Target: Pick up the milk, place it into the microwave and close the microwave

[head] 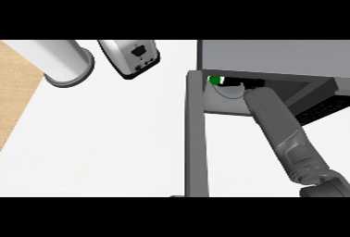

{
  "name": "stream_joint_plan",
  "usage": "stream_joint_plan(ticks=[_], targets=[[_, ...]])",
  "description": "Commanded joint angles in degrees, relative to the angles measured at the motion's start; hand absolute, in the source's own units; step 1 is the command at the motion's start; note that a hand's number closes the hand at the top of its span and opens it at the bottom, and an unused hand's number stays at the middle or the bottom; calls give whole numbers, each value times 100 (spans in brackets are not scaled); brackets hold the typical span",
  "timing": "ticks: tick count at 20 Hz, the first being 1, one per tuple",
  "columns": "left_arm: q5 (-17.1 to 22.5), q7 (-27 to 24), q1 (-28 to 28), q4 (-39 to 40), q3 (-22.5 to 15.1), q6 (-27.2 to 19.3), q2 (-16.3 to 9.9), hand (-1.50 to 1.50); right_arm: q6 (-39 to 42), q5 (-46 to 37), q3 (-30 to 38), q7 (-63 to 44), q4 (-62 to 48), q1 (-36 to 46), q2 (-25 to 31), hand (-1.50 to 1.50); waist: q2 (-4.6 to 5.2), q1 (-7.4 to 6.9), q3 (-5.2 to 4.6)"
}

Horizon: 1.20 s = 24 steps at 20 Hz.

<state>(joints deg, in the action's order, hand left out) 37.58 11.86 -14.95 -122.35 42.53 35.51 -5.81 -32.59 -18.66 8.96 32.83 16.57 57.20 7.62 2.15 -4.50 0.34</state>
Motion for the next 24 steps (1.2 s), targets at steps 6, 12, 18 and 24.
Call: stream_joint_plan(ticks=[6,12,18,24], targets=[[-334,0,239,34,-265,14,62,-150,-784,-397,-75,150,-610,460,502,150,88,-170,-15],[-362,4,397,131,-276,-73,9,-150,-1308,-647,-184,-112,-1083,350,823,150,160,-284,-12],[-657,-154,492,293,-265,106,-109,-150,-2288,-922,-389,-787,-1411,309,896,-150,194,-369,-9],[-820,-55,577,304,-409,44,-98,-150,-1355,-831,-324,-224,-1140,472,768,-150,131,-283,3]])
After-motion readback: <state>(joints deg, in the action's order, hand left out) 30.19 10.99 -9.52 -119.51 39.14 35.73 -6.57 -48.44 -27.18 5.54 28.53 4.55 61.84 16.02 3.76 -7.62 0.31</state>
